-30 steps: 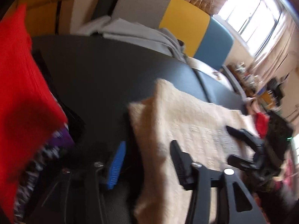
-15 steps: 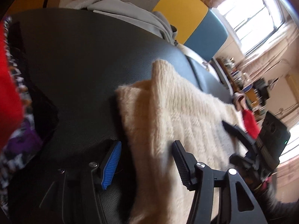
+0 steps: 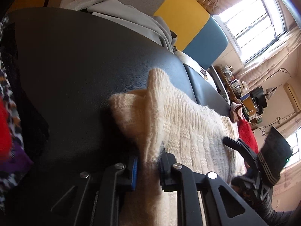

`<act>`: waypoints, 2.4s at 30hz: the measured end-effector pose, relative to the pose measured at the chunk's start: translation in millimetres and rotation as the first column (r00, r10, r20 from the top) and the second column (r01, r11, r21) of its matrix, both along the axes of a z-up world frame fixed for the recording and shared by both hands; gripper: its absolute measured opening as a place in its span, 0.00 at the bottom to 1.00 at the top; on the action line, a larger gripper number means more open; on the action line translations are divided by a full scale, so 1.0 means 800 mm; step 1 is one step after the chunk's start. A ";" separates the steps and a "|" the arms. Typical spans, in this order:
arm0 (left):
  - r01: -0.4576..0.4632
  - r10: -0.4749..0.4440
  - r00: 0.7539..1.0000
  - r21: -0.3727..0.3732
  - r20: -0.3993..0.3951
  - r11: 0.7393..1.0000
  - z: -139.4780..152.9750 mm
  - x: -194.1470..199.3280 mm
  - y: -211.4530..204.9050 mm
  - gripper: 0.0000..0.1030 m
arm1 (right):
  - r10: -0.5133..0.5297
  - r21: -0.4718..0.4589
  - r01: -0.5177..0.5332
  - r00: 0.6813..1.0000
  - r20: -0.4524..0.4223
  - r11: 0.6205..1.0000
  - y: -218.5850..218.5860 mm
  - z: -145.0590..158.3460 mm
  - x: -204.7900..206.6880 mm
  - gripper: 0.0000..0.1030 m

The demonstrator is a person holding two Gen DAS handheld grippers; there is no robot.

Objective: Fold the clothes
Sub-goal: 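Lift the held sweater end with the left gripper and fold it over the body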

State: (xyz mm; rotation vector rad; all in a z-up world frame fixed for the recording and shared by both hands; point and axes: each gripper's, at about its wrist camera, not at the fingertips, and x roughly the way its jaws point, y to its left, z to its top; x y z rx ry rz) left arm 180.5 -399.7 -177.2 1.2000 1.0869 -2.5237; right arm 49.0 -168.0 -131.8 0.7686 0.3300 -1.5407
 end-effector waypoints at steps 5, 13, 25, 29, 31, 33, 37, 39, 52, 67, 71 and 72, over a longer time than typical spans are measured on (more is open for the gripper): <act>-0.013 0.013 1.000 -0.018 0.017 1.000 0.012 0.002 -0.008 0.15 | 0.023 0.078 -0.017 0.997 -0.072 0.997 0.050 0.006 -0.004 1.00; 0.019 -0.019 1.000 -0.018 -0.011 1.000 0.050 -0.005 -0.012 0.15 | 0.024 0.192 -0.008 0.996 -0.085 0.981 0.159 0.003 -0.067 1.00; 0.045 0.009 0.979 0.261 -0.204 0.964 0.097 -0.005 0.029 0.15 | 0.087 0.290 -0.080 0.996 -0.008 0.954 0.213 -0.041 -0.117 1.00; 0.061 0.028 0.963 0.320 -0.267 0.945 0.117 -0.020 0.061 0.15 | 0.070 0.265 -0.061 0.997 -0.024 0.962 0.223 -0.045 -0.117 1.00; 0.070 0.030 0.957 0.333 -0.287 0.940 0.127 -0.033 0.080 0.15 | 0.057 0.252 -0.048 0.998 -0.028 0.967 0.229 -0.046 -0.118 1.00; 0.088 0.021 0.954 0.345 -0.301 0.935 0.138 -0.050 0.101 0.15 | 0.045 0.237 -0.037 0.999 -0.028 0.971 0.235 -0.047 -0.119 1.00; 0.118 -0.003 0.953 0.361 -0.304 0.925 0.157 -0.095 0.144 0.15 | 0.028 0.201 -0.021 0.999 -0.032 0.979 0.249 -0.050 -0.122 1.00; 0.123 -0.010 0.957 0.375 -0.290 0.919 0.160 -0.124 0.166 0.14 | 0.018 0.182 -0.013 0.999 -0.030 0.983 0.257 -0.051 -0.123 1.00; 0.096 -0.104 0.995 0.387 -0.001 0.917 0.075 -0.259 0.280 0.14 | 0.004 0.102 -0.004 1.000 0.006 0.995 0.299 -0.053 -0.136 1.00; 0.142 -0.188 0.980 0.426 0.068 0.894 0.114 -0.263 0.314 0.24 | -0.041 0.035 0.042 0.999 -0.024 0.998 0.364 -0.035 -0.144 1.00; 0.231 -0.246 0.969 0.404 -0.016 0.885 0.150 -0.258 0.319 0.24 | -0.071 0.059 0.074 0.996 -0.054 0.995 0.396 -0.025 -0.138 1.00; 0.251 -0.256 0.966 0.399 -0.041 0.882 0.159 -0.255 0.317 0.24 | -0.080 0.064 0.084 0.995 -0.059 0.994 0.405 -0.021 -0.130 1.00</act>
